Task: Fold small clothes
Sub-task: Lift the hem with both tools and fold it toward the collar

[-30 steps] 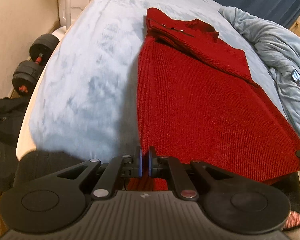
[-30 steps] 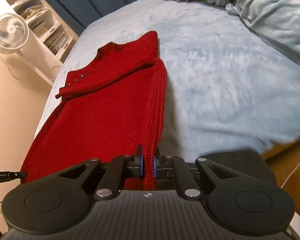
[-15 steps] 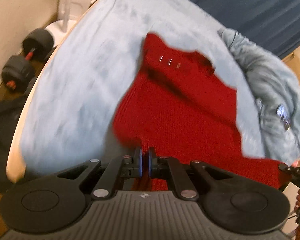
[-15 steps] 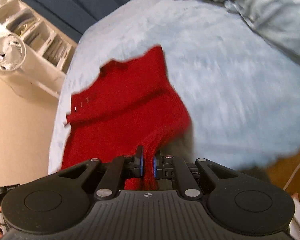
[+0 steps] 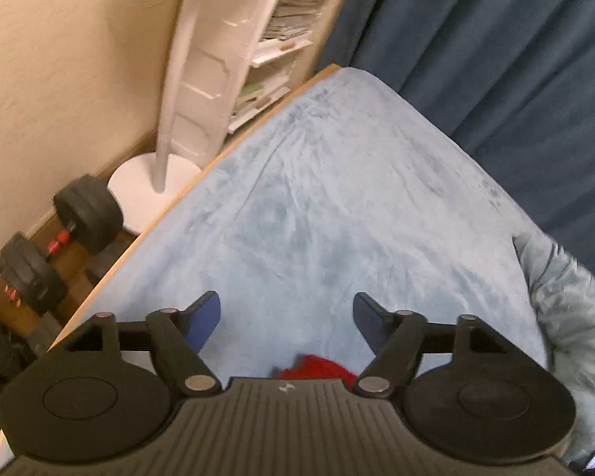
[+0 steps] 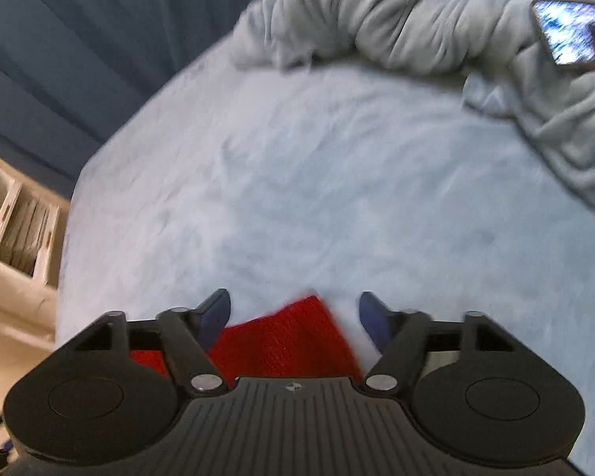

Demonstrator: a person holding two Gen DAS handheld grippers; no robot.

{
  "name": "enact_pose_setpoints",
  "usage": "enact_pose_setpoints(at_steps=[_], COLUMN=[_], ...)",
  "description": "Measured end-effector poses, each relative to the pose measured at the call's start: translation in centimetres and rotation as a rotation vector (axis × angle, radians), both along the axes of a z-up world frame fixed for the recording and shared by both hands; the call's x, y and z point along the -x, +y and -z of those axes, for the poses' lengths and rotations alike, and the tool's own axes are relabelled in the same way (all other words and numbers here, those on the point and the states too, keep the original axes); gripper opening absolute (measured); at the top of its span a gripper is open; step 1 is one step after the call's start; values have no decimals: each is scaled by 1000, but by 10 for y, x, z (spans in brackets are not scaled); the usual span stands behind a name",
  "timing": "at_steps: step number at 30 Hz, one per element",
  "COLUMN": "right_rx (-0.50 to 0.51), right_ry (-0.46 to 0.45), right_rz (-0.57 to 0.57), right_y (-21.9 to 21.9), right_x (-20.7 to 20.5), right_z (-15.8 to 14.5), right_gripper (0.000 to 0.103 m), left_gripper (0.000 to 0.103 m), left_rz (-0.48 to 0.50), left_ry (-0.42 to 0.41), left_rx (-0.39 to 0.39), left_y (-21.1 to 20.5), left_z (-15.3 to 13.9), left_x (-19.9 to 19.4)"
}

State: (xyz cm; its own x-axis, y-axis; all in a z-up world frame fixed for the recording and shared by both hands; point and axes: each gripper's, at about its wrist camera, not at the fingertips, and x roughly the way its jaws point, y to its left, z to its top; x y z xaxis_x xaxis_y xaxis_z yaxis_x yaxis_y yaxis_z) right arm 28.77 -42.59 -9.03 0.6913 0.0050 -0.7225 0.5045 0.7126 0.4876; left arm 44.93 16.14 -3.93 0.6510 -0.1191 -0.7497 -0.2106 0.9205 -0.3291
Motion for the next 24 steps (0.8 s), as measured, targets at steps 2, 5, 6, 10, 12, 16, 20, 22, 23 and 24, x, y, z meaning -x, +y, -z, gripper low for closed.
enact_pose_setpoints(at_steps=[2, 5, 6, 10, 12, 16, 20, 22, 23, 24], right_rx=[32, 86, 80, 85, 140, 214, 310, 323, 332, 322], right_ry=[-2, 13, 17, -15, -3, 54, -6, -87, -126, -163], right_rz=[-56, -92, -92, -119, -146, -222, -231, -210, -195, -178], right_y=[4, 12, 17, 33, 43, 62, 70, 65, 63, 59], right_x=[16, 25, 21, 3, -12, -34, -12, 8, 18, 26], right_z=[23, 54, 60, 74, 78, 92, 64, 39, 26, 16], right_gripper=[74, 74, 74, 73, 72, 34, 11, 10, 10, 10], left_gripper=[81, 81, 81, 86, 86, 28, 15, 14, 14, 14], left_rz=[58, 158, 182, 289, 329, 401, 400, 386, 375, 366], left_ry=[6, 54, 73, 145, 155, 139, 69, 13, -25, -52], left_rx=[-25, -57, -76, -160, -195, -227, -177, -153, -146, -121], left_y=[-6, -18, -22, -53, -68, -83, -68, -57, -50, -41], left_z=[20, 58, 69, 97, 107, 119, 95, 74, 62, 51], left_x=[8, 22, 26, 28, 28, 34, 45, 51, 56, 59])
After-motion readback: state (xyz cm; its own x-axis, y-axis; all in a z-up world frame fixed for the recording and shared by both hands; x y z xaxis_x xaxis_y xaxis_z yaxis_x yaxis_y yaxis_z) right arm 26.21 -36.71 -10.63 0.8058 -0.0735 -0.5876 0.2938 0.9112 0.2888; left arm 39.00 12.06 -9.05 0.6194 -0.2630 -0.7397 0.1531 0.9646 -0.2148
